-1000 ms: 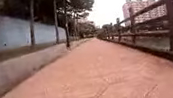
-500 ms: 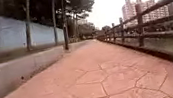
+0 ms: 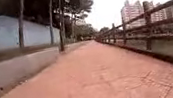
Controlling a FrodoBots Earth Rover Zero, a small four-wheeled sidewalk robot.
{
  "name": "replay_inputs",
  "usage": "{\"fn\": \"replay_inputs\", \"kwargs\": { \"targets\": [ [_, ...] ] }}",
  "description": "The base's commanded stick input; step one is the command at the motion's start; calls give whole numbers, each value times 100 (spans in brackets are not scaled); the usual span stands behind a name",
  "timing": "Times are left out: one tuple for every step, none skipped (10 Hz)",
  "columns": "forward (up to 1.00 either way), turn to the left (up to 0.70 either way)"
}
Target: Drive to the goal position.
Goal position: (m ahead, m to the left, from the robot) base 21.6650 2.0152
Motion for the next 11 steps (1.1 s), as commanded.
{"fn": "replay_inputs", "kwargs": {
  "targets": [
    [100,0],
    [100,0],
    [100,0],
    [100,0],
    [100,0],
    [100,0],
    [100,0],
    [100,0],
    [100,0],
    [100,0],
    [100,0]
  ]
}}
